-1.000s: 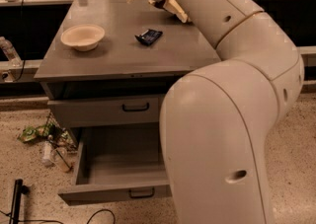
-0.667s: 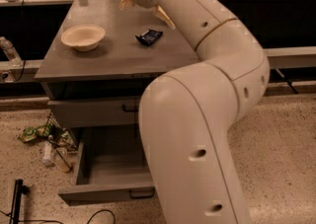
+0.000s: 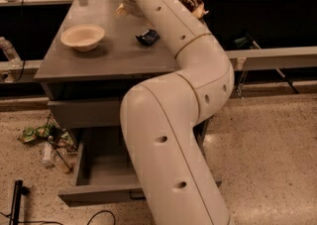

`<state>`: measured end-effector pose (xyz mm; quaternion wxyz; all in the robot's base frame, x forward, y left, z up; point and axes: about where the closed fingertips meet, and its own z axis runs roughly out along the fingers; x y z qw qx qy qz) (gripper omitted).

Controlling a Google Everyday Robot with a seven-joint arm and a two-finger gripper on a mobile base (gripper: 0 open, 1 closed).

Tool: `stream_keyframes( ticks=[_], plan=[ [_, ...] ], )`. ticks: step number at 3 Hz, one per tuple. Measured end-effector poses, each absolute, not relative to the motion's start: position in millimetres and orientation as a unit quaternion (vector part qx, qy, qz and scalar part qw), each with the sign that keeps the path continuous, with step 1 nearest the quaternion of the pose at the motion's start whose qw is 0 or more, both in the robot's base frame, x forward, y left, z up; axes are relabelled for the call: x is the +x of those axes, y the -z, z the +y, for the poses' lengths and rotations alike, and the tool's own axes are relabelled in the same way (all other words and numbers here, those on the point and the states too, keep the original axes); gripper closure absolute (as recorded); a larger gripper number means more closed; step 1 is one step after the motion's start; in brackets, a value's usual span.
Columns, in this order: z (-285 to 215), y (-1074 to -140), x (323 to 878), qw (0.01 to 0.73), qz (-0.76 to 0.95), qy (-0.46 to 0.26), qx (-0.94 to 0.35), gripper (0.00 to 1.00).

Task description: Place rxbar blueberry into middle drawer

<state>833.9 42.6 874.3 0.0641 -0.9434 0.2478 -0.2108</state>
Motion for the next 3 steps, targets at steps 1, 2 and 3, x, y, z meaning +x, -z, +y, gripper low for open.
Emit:
stream_keyframes(
  ticks=[1, 2, 3],
  plan=[
    [39, -856, 840, 0.055, 0.256, 0.201, -0.944, 0.00],
    [29, -842, 843, 0.035, 0.261, 0.197, -0.944, 0.00],
    [21, -836, 848, 0.021, 0.249, 0.202, -0.947, 0.15]
  ],
)
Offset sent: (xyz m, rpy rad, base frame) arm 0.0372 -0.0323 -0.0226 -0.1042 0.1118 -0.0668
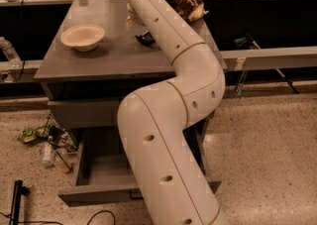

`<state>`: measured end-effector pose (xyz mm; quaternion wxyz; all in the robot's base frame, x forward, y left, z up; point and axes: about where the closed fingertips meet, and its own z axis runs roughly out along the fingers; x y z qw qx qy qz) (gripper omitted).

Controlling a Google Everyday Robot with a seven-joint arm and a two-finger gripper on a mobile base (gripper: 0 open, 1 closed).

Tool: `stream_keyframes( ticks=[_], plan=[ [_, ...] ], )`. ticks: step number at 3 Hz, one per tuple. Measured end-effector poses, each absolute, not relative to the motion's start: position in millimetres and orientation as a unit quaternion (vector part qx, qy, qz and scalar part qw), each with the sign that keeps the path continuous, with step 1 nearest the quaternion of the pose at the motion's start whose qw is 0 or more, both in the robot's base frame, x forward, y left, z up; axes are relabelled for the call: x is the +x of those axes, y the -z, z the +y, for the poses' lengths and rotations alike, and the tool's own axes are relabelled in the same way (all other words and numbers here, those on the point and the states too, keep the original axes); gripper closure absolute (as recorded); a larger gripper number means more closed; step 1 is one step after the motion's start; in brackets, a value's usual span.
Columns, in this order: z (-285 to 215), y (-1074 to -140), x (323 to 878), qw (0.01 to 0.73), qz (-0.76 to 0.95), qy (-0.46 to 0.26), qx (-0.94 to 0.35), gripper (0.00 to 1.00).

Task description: Place rxbar blueberry into middle drawer

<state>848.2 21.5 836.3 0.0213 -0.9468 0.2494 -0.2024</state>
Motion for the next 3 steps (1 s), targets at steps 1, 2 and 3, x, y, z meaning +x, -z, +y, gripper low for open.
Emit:
stream_keyframes(
  ticks=[1, 2, 3],
  plan=[
    [23, -837, 854, 0.006, 0.220, 0.215, -0.951, 0.37],
    [40, -827, 852, -0.002, 0.167, 0.204, -0.965, 0.68],
    [51, -825, 848, 0.004, 0.149, 0.194, -0.970, 0.91]
  ],
)
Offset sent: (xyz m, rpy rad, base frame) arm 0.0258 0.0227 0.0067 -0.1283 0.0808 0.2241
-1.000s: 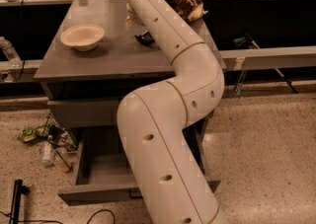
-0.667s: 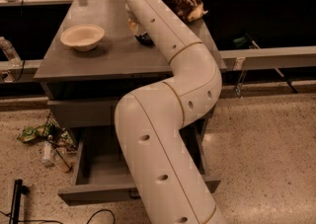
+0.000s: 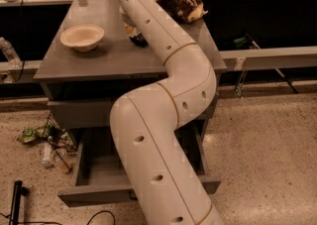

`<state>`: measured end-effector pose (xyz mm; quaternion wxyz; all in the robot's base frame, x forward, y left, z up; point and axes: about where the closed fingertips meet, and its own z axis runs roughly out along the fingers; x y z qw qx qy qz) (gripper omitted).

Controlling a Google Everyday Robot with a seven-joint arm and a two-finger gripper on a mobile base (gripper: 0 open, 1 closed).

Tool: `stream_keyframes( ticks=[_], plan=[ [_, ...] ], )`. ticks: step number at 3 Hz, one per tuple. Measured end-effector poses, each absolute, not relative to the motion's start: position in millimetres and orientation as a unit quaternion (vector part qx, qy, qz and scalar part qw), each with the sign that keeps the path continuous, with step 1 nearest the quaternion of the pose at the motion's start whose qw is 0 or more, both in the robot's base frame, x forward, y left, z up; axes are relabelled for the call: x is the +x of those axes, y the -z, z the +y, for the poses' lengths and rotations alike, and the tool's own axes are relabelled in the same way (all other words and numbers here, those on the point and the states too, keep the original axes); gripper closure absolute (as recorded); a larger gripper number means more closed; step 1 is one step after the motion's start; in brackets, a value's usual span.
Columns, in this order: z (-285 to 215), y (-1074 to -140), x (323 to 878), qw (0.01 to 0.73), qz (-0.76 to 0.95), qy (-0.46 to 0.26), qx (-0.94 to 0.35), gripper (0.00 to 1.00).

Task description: Place rxbar blueberry into middle drawer

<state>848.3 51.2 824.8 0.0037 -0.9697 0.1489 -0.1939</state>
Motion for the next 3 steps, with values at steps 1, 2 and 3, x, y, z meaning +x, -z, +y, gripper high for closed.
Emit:
stream_keyframes(
  ticks=[1, 2, 3],
  plan=[
    [51, -828, 847, 0.004, 0.149, 0.194, -0.970, 1.00],
    [67, -886, 820, 0.089, 0.176, 0.183, -0.963, 1.00],
    [85, -943, 789, 0.167, 0.208, 0.167, -0.949, 1.00]
  ],
)
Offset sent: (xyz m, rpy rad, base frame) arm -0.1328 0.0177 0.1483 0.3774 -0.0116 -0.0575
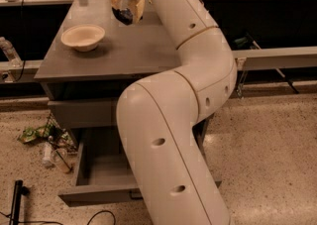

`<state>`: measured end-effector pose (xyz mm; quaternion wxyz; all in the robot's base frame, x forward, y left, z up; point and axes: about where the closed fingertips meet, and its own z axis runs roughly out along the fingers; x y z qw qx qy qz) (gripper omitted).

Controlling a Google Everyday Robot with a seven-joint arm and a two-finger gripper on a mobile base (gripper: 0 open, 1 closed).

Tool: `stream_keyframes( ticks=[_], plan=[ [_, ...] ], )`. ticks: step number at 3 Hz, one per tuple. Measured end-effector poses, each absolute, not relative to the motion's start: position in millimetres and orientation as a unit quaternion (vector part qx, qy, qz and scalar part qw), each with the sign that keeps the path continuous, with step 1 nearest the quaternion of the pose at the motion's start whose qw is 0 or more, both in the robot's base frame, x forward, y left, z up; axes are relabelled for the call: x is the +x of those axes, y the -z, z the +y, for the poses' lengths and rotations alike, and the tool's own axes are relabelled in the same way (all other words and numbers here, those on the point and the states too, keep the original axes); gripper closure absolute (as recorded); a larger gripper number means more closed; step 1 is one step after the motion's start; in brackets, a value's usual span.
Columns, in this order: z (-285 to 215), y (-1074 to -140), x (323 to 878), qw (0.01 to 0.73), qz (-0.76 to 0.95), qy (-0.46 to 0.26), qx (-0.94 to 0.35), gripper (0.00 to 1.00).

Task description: Place rxbar blueberry into middle drawer

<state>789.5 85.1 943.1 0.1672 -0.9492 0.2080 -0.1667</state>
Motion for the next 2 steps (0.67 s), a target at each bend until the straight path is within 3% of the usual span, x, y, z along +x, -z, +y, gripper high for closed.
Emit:
stream_keyframes(
  ticks=[2],
  plan=[
    [96.7, -946.4, 795.3, 0.193, 0.216, 0.172, -0.942, 1.00]
  ],
)
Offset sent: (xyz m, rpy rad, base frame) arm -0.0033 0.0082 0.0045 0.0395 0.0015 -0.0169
